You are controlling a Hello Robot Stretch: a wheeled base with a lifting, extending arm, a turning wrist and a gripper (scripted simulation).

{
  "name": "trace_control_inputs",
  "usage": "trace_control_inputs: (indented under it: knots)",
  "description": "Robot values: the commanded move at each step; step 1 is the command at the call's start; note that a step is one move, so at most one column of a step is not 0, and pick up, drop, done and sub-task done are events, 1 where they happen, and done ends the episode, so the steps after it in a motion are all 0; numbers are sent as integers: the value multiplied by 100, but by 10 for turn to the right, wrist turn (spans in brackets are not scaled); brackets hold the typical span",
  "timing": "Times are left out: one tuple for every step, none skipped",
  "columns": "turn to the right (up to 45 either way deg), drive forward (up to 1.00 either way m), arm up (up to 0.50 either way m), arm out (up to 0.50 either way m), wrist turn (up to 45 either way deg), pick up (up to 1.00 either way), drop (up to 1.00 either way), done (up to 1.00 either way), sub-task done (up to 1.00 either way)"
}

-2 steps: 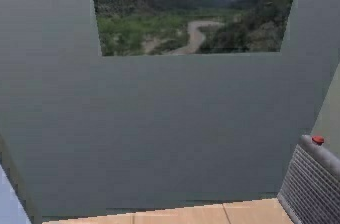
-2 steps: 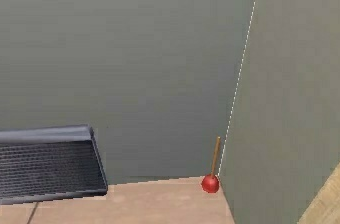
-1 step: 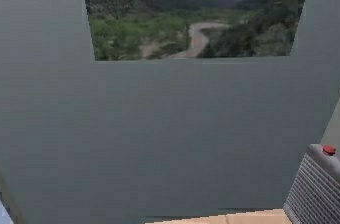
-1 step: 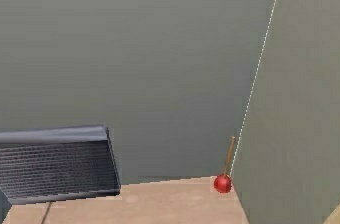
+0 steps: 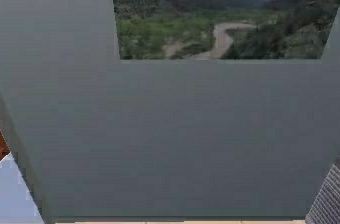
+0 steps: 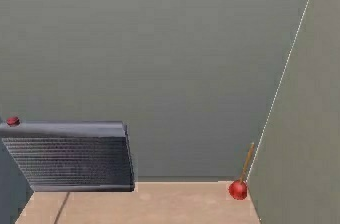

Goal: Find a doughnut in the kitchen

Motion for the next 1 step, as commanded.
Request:
trace_control_inputs:
  knots:
    - [0,45,0,0,0,0,0,0,0]
